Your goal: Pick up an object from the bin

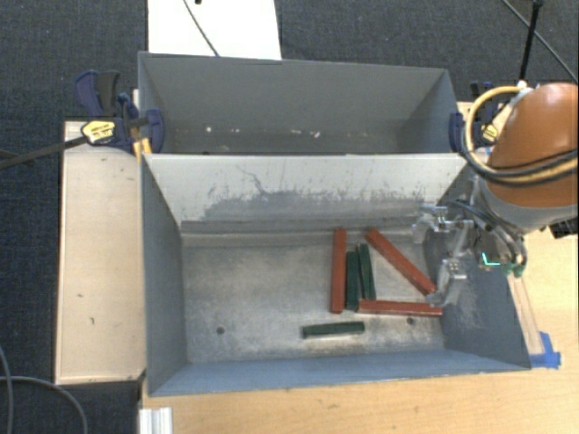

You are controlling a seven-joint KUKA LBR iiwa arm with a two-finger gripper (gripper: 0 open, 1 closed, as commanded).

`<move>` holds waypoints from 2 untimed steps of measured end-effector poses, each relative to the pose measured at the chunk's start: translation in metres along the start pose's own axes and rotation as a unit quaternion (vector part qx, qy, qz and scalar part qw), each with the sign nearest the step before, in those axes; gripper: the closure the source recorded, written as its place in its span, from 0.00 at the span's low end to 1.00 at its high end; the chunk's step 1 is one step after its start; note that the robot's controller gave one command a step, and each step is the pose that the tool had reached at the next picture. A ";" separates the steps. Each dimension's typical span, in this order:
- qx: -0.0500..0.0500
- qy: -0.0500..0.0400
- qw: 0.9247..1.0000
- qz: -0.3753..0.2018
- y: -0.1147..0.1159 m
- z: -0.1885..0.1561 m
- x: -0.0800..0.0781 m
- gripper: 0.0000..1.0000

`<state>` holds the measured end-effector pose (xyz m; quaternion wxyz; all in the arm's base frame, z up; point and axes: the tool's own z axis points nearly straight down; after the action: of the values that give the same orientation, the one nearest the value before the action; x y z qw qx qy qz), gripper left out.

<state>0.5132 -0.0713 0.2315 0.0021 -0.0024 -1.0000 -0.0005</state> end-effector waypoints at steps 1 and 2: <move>0.000 -0.003 1.000 0.023 -0.016 0.165 0.030 0.00; 0.001 -0.005 1.000 -0.027 -0.012 0.130 0.032 0.00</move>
Offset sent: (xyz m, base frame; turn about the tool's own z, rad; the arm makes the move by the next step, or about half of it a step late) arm -0.0307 -0.0151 -0.1615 0.0451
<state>0.4801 -0.0832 0.1012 -0.0027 0.0245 -0.9997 0.0005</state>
